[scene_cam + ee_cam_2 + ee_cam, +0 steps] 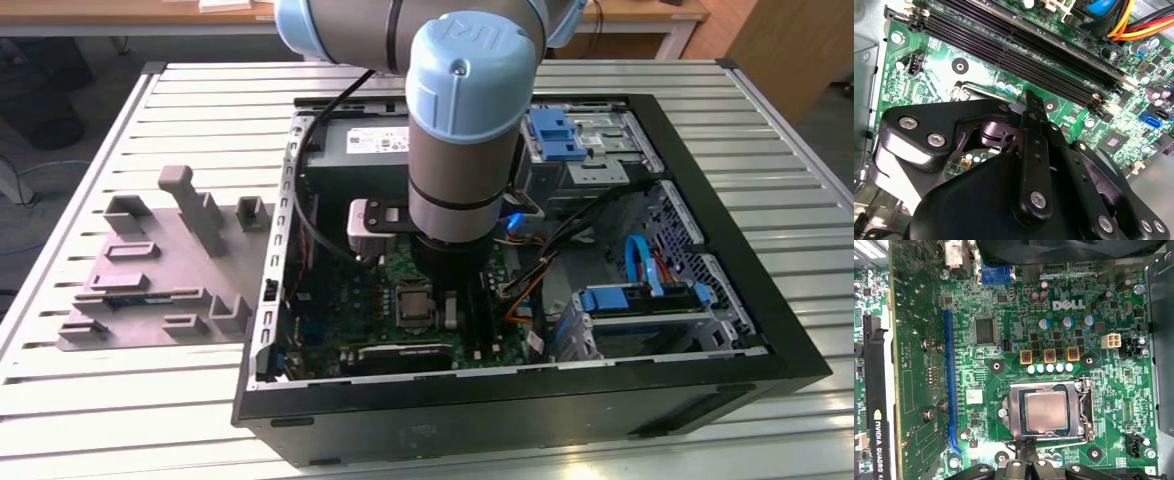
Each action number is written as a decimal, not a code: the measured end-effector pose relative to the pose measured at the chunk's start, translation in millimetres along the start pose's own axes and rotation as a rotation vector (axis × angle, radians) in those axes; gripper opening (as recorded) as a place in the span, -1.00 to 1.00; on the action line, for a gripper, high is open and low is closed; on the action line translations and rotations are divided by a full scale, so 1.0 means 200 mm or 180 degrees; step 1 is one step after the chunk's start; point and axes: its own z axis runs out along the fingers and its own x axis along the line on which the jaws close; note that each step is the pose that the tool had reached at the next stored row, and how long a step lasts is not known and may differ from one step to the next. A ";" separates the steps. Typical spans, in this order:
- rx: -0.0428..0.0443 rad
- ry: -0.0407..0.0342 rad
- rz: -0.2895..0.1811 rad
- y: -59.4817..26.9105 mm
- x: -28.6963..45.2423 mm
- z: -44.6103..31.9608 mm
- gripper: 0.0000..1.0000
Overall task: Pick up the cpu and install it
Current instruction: 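Install the first cpu locking lever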
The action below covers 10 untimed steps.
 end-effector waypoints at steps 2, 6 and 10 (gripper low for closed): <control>0.0001 -0.0001 0.0000 0.000 0.000 -0.006 -0.79; 0.0000 -0.0001 -0.0001 -0.001 0.001 -0.028 -0.79; 0.0000 -0.0003 -0.0001 -0.001 0.002 -0.061 -0.79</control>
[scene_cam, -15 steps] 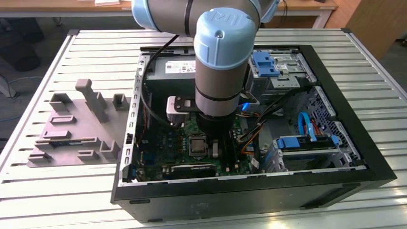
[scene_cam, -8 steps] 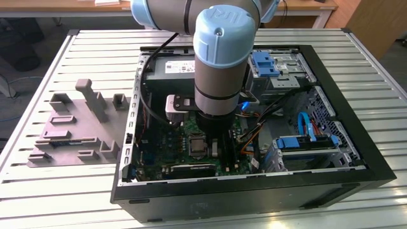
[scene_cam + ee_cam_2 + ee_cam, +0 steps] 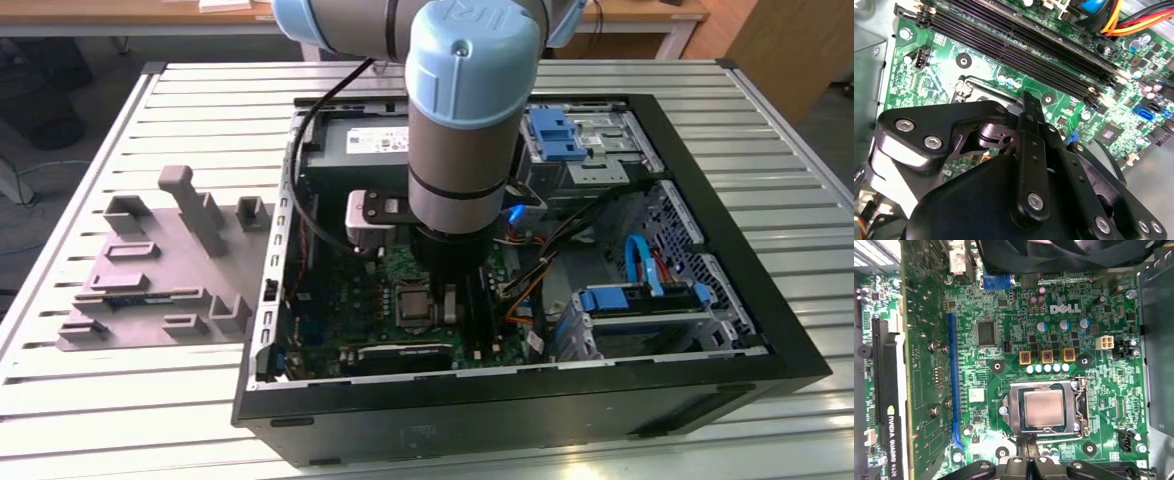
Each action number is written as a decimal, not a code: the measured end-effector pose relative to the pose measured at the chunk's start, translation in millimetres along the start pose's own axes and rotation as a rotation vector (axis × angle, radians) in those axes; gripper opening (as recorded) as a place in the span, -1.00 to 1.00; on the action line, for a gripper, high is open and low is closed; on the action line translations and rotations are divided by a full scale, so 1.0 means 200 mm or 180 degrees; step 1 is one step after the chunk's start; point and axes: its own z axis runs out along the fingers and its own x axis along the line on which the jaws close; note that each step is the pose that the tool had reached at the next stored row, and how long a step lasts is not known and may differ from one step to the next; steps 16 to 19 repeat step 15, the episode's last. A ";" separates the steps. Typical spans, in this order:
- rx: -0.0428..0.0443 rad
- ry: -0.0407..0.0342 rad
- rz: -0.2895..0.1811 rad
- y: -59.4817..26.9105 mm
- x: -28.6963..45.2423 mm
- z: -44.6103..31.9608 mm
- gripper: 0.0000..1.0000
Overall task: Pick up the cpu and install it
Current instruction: 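Install the first cpu locking lever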
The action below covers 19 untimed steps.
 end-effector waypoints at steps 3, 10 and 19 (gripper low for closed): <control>0.0000 -0.0001 0.0000 0.000 0.001 -0.036 -0.79; 0.0000 -0.0005 0.0000 0.000 0.002 -0.112 -0.79; -0.0001 -0.0006 0.0000 0.001 0.002 -0.112 -0.79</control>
